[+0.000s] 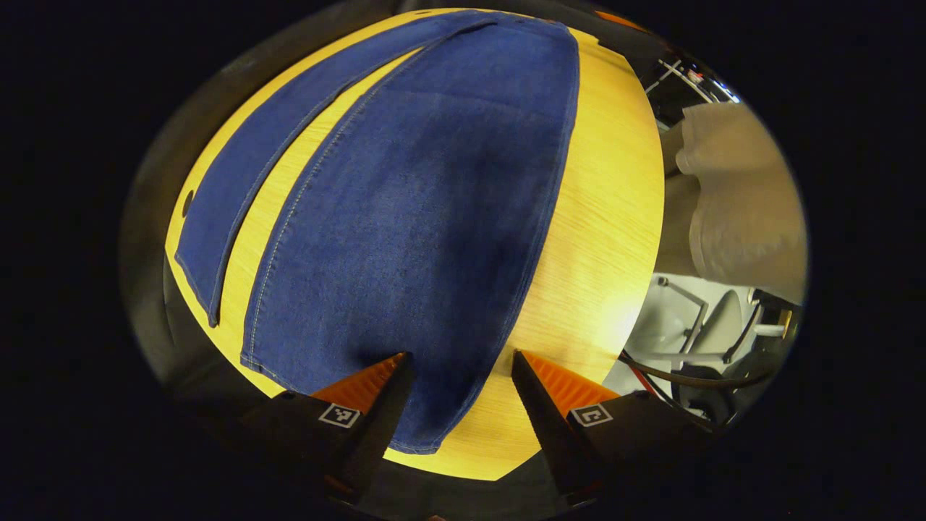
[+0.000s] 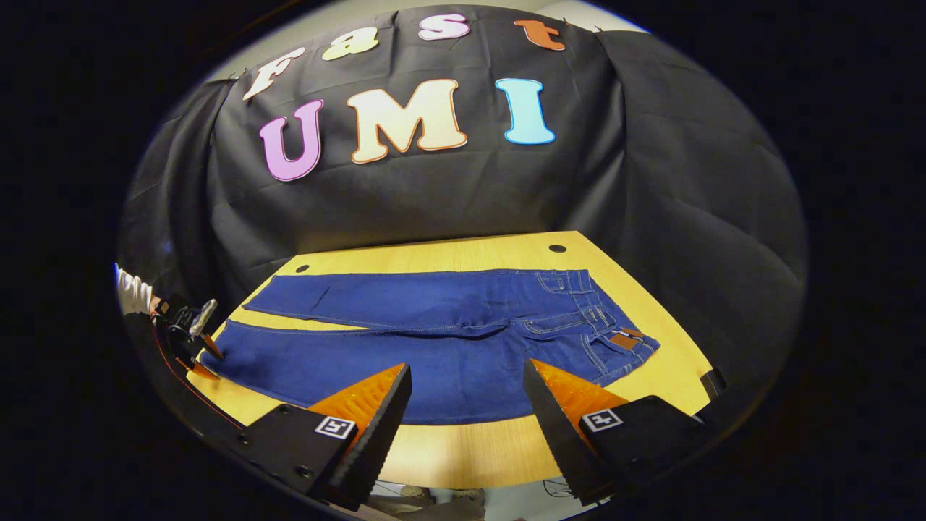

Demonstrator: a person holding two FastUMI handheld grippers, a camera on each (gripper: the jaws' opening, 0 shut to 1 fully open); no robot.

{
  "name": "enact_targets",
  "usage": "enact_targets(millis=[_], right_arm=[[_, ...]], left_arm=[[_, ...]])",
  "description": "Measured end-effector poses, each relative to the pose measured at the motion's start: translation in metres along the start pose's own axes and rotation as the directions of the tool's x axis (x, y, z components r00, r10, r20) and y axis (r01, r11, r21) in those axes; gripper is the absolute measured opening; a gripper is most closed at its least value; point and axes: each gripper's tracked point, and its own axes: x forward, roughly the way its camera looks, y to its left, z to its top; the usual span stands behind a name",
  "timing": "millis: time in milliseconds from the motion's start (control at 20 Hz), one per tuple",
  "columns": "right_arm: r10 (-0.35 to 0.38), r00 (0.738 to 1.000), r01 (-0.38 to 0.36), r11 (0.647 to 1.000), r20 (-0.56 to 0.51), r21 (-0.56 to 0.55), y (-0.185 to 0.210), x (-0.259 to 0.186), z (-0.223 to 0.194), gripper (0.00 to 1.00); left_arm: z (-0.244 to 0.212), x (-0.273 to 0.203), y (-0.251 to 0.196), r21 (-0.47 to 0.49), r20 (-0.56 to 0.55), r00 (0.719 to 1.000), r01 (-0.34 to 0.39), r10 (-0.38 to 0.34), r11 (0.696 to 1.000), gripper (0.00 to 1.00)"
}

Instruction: Grasp the waist and the cuffs of the jeans and fold them to make the two legs overlap; first hold the waist and fold one-third of the jeans toward the cuffs, then hold the cuffs and fold the remaining one-third in the same direction to finish folding.

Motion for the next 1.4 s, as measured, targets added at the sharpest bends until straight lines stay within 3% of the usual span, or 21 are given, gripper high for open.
enact_targets(millis=[150,250,350,400,550,600,700,900,1050,1100,1250,1400], right_arm=[[-0.004,1.0,0.004,1.0,0.015,0.02,0.002,0.001,0.006,0.98],[-0.005,1.0,0.004,0.999,0.022,0.033,0.001,0.001,0.008,0.98],[-0.009,1.0,0.008,0.999,0.023,0.042,-0.002,-0.001,0.009,0.98],[-0.015,0.999,0.013,0.999,0.029,0.046,-0.004,-0.001,0.013,0.97],[-0.021,0.999,0.019,0.998,0.043,0.056,-0.005,-0.004,0.018,0.98],[-0.019,0.999,0.017,0.998,0.043,0.054,-0.004,-0.004,0.018,0.98],[-0.007,0.999,0.006,0.999,0.044,0.042,0.0,-0.003,0.017,0.98],[0.071,0.997,-0.071,0.996,-0.008,-0.049,0.012,0.005,0.006,0.97],[0.131,0.986,-0.147,0.975,-0.098,-0.17,0.002,0.018,-0.004,0.98],[0.144,0.981,-0.17,0.963,-0.133,-0.209,-0.005,0.025,-0.009,0.94],[0.175,0.946,-0.265,0.903,-0.273,-0.337,-0.03,0.047,-0.027,0.99],[0.171,0.88,-0.386,0.802,-0.444,-0.455,-0.061,0.064,-0.053,0.97]], left_arm=[[0.001,0.0,0.001,-0.018,-0.045,0.999,0.002,-0.002,1.0,0.9],[0.001,0.003,0.006,-0.04,-0.055,0.999,-0.004,0.002,0.999,0.81],[0.001,0.001,0.011,-0.064,-0.051,0.999,-0.014,0.01,0.998,0.66],[0.001,0.0,0.012,-0.073,-0.054,0.998,-0.019,0.015,0.997,0.54],[0.007,0.001,0.023,-0.093,-0.033,0.998,-0.047,0.044,0.995,0.35],[0.006,0.001,0.025,-0.104,-0.023,0.998,-0.052,0.05,0.993,0.14],[0.005,0.001,0.023,-0.123,-0.009,0.999,-0.052,0.051,0.991,0.0],[0.006,0.002,0.021,-0.12,-0.008,0.999,-0.034,0.034,0.992,0.0],[0.006,0.002,0.022,-0.124,-0.015,0.999,-0.036,0.034,0.992,0.0],[0.005,0.003,0.022,-0.129,-0.021,0.999,-0.038,0.035,0.991,0.0],[0.006,0.004,0.022,-0.139,-0.047,0.998,-0.05,0.044,0.989,0.0],[0.005,0.004,0.022,-0.17,-0.084,0.995,-0.07,0.056,0.983,0.0]])
